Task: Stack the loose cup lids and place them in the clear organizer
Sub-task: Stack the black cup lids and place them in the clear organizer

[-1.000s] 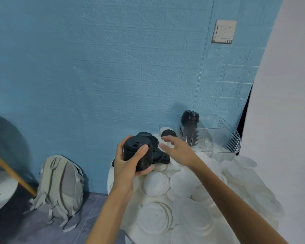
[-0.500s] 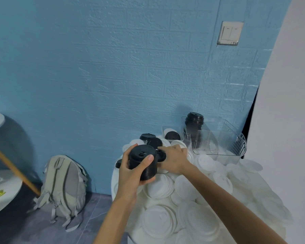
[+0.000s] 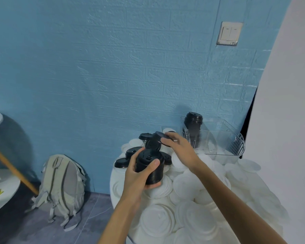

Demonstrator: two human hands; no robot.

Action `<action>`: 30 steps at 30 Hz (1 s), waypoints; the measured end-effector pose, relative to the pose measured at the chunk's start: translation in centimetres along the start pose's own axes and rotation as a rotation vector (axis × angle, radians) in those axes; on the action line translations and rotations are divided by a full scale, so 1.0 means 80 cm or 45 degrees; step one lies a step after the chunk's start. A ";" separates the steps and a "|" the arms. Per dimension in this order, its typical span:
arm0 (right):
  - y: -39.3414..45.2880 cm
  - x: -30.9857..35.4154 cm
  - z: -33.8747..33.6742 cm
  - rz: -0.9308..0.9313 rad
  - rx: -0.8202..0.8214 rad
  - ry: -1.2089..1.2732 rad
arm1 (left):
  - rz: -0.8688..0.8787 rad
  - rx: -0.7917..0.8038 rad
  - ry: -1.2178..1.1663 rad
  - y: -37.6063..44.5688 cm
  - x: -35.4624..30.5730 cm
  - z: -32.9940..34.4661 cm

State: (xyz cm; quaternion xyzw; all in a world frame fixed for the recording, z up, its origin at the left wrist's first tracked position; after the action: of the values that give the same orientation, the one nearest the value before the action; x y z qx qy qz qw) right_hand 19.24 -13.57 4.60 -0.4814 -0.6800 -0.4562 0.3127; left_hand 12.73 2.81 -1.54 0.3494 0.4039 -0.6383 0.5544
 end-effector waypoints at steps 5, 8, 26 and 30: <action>-0.032 0.014 0.037 -0.019 0.205 0.214 | 0.028 -0.010 0.051 0.002 0.006 0.009; -0.042 0.017 0.045 -0.022 0.228 0.235 | 0.051 -0.039 0.089 0.001 0.007 0.007; -0.046 0.016 0.061 0.070 -0.016 0.550 | -0.010 -0.054 -0.207 0.003 -0.006 0.019; -0.049 0.013 0.062 0.090 -0.054 0.484 | -0.014 -0.069 -0.226 0.003 -0.004 0.016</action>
State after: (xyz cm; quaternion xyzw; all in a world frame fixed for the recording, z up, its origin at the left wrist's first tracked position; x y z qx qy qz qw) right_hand 15.27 -9.11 2.35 -0.4166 -0.5814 -0.5420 0.4412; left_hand 12.98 1.74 -0.73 0.2742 0.3722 -0.6588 0.5935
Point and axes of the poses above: each hand's wrist, its own y-axis towards the middle knuckle, its own z-axis out of the palm, x = y × z, the point moved 8 cm from there along y, towards the middle knuckle, and after that the axes turned 9 degrees about -z, right-handed, at the moved point
